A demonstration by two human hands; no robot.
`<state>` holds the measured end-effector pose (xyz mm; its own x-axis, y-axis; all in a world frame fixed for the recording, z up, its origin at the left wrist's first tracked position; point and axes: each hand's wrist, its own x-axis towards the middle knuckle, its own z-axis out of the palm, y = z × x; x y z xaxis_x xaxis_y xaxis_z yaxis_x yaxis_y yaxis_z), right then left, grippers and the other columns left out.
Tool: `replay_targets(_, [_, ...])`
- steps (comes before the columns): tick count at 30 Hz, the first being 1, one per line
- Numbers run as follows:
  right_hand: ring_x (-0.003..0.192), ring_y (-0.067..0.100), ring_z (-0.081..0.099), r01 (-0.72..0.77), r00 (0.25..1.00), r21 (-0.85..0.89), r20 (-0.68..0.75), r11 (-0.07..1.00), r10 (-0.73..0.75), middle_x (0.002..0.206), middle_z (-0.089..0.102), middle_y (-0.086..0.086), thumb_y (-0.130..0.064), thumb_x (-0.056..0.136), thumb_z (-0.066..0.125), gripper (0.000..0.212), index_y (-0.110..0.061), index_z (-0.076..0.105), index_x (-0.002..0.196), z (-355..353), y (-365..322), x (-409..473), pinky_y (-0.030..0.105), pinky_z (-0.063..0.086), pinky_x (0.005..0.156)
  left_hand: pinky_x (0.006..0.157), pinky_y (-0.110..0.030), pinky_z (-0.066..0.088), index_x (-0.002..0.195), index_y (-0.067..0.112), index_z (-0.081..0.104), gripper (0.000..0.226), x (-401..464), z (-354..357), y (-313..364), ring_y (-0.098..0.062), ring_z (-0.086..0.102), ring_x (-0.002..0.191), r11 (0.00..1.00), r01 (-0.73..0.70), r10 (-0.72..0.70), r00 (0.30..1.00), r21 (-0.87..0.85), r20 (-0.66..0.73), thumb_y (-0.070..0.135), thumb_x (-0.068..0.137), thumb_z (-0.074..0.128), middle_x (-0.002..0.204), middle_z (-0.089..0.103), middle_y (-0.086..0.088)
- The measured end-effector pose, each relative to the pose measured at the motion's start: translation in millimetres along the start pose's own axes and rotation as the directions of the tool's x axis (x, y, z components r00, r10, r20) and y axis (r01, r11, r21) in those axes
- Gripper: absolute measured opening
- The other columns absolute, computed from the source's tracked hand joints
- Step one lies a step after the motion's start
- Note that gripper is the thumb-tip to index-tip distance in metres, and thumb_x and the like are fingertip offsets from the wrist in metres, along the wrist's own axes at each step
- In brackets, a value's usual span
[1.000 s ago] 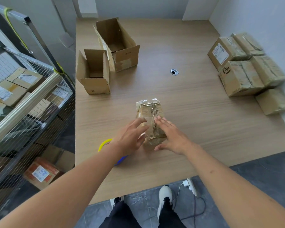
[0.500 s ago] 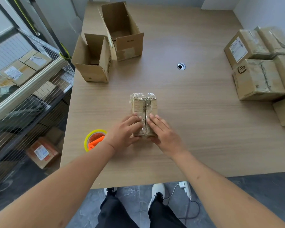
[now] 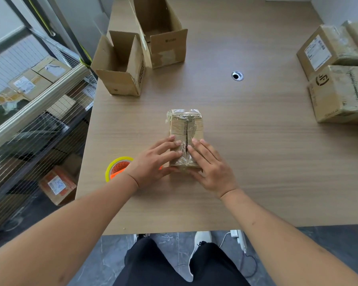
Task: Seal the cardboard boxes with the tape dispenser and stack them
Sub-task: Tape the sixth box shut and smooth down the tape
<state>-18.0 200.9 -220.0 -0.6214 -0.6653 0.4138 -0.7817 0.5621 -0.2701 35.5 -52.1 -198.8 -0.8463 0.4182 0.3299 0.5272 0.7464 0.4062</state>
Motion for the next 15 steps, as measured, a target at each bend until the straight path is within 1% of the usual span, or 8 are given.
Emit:
replay_targets(2, [0.144,0.027,0.044,-0.029,0.999,-0.005,-0.021,1.000,0.029,0.154,0.049,0.009,-0.057,0.096,0.063,0.066,-0.010,0.058,0.143,0,-2,4,0.041,0.039,0.117,0.115,-0.042,0.042,0.128,0.010,0.069,0.048,2,-7,-3,-0.030,0.044,0.144,1.000,0.001,0.001,0.999,-0.026,0.045,0.045,0.097,0.061,0.143,0.058,-0.011])
replay_targets(4, [0.139,0.027,0.050,-0.050,0.998,-0.022,-0.049,0.999,0.049,0.150,0.054,0.007,-0.056,0.093,0.067,0.064,-0.012,0.063,0.138,1,-2,7,0.042,0.044,0.113,0.115,-0.043,0.041,0.133,0.012,0.067,0.048,2,-15,-12,-0.030,0.042,0.144,0.998,-0.033,0.039,0.995,-0.057,0.095,0.042,0.097,0.061,0.147,0.055,-0.010])
replay_targets(6, [0.136,0.027,0.052,-0.035,0.998,-0.042,-0.060,0.998,0.033,0.147,0.056,0.006,-0.056,0.093,0.065,0.061,-0.013,0.065,0.136,2,0,9,0.041,0.046,0.110,0.117,-0.045,0.040,0.138,0.015,0.064,0.046,3,-20,-21,-0.031,0.040,0.146,0.995,-0.062,0.074,0.987,-0.082,0.143,0.038,0.098,0.060,0.150,0.052,-0.009])
replay_targets(9, [0.137,0.026,0.051,-0.005,0.999,-0.084,-0.039,0.996,0.002,0.149,0.055,0.005,-0.053,0.096,0.062,0.058,-0.013,0.063,0.138,3,1,7,0.039,0.047,0.110,0.114,-0.049,0.042,0.137,0.017,0.065,0.043,6,-23,-27,-0.034,0.044,0.143,0.993,-0.102,0.109,0.980,-0.054,0.165,0.036,0.099,0.060,0.147,0.055,-0.011])
replay_targets(12, [0.139,0.026,0.049,-0.026,0.999,-0.096,-0.030,0.995,0.023,0.151,0.052,0.005,-0.044,0.093,0.071,0.057,-0.014,0.060,0.141,5,-2,4,0.040,0.050,0.105,0.101,-0.050,0.052,0.129,0.020,0.071,0.041,17,-29,-28,-0.037,0.056,0.128,0.988,-0.151,0.146,0.969,0.013,0.201,0.040,0.094,0.063,0.134,0.063,-0.012])
replay_targets(13, [0.139,0.026,0.049,-0.038,0.999,-0.083,-0.034,0.996,0.035,0.152,0.052,0.004,-0.044,0.093,0.072,0.058,-0.015,0.060,0.141,5,-3,3,0.040,0.050,0.105,0.095,-0.050,0.055,0.127,0.022,0.073,0.041,23,-33,-28,-0.036,0.058,0.123,0.986,-0.164,0.152,0.960,0.031,0.236,0.041,0.091,0.068,0.130,0.065,-0.011])
replay_targets(15, [0.139,0.025,0.049,-0.051,0.998,-0.044,-0.043,0.998,0.049,0.150,0.054,0.004,-0.050,0.093,0.067,0.059,-0.015,0.062,0.140,1,-5,4,0.037,0.048,0.109,0.081,-0.047,0.058,0.124,0.028,0.073,0.044,36,-40,-27,-0.030,0.056,0.114,0.981,-0.180,0.150,0.939,0.073,0.310,0.038,0.082,0.081,0.123,0.065,-0.005])
